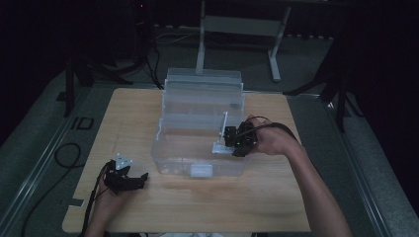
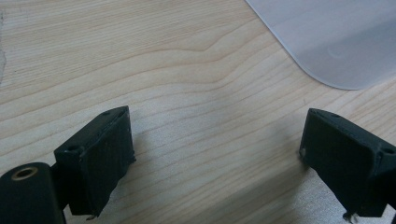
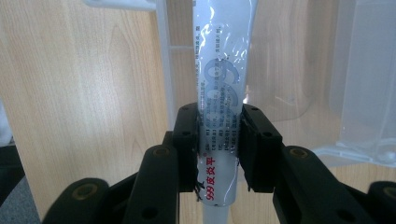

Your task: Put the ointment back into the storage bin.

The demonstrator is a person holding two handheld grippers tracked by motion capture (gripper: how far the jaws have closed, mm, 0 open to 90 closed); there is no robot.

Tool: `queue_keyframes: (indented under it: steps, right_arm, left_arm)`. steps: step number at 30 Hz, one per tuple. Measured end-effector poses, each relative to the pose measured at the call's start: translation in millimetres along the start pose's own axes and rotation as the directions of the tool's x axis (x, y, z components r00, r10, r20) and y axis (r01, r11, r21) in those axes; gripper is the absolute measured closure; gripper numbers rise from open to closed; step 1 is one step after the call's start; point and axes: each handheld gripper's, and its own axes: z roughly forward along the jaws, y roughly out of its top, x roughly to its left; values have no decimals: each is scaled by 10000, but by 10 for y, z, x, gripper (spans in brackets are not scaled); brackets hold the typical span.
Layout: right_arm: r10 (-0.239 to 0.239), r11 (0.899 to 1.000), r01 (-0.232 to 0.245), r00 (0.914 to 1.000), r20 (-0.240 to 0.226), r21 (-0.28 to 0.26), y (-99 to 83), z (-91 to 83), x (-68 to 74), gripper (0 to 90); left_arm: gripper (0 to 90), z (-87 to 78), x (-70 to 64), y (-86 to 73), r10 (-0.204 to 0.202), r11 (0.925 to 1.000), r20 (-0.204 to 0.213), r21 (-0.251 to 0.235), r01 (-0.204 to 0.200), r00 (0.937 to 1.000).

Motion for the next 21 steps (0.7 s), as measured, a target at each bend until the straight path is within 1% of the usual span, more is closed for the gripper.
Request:
queue_keyframes:
  steps: [2,8,21]
  right_arm:
    - [20,10000,-20,10000,-34,31,11,20,0,697]
    - [73,10000,-73,9999,71,29,29,65,-23,695]
    - [119,9999,-119,9999,-63,78,81,115,-39,697]
  left_arm:
    - [100,0,0,0,3,10000,3,5,-3,10000]
    - [100,1,0,0,-2,10000,-5,-11,1,10000]
    - [100,1,-1,0,-10,10000,-6,-17,10,10000]
